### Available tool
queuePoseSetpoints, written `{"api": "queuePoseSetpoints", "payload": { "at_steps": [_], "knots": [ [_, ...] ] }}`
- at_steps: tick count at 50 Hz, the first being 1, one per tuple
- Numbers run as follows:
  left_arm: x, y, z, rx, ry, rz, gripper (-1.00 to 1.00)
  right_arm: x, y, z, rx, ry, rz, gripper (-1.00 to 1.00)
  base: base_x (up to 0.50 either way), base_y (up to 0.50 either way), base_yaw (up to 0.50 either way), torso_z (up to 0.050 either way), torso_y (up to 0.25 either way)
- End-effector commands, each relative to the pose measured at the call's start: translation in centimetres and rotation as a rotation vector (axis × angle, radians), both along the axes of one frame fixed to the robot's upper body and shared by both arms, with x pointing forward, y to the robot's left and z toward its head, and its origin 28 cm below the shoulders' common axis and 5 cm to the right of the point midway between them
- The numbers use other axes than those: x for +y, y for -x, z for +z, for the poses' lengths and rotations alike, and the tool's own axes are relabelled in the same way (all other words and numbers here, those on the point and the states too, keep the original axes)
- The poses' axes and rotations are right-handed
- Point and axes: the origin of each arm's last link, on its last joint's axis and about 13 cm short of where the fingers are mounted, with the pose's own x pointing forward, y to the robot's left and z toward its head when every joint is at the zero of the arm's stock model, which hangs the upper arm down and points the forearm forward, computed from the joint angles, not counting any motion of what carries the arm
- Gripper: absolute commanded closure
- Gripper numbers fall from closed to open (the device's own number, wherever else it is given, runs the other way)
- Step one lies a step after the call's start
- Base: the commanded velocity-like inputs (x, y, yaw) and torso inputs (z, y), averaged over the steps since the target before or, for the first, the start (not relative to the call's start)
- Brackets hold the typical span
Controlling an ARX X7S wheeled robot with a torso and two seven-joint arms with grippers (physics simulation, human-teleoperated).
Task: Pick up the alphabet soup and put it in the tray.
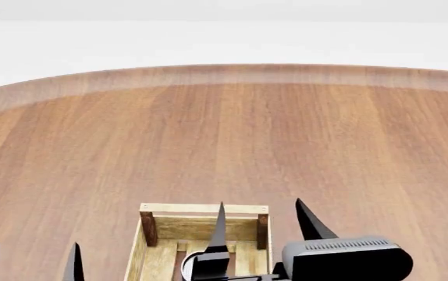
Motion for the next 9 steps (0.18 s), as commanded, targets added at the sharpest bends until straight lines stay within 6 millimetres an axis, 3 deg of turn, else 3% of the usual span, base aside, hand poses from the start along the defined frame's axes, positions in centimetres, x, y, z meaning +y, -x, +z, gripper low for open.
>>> {"api": "queuePoseSetpoints", "payload": {
  "at_steps": [1,9],
  "knots": [
    [-0.03,0.61,1.05,-0.028,0.019,-0.013,-1.0,-0.27,0.37,0.42,-0.017,-0.009,-0.014,-1.0,0.0,0.0,0.0,0.0,0.0],
    [0.07,0.83,1.53,-0.042,0.025,-0.015,-1.0,-0.35,0.62,0.7,-0.027,-0.013,-0.015,-1.0,0.0,0.0,0.0,0.0,0.0]
  ]
}}
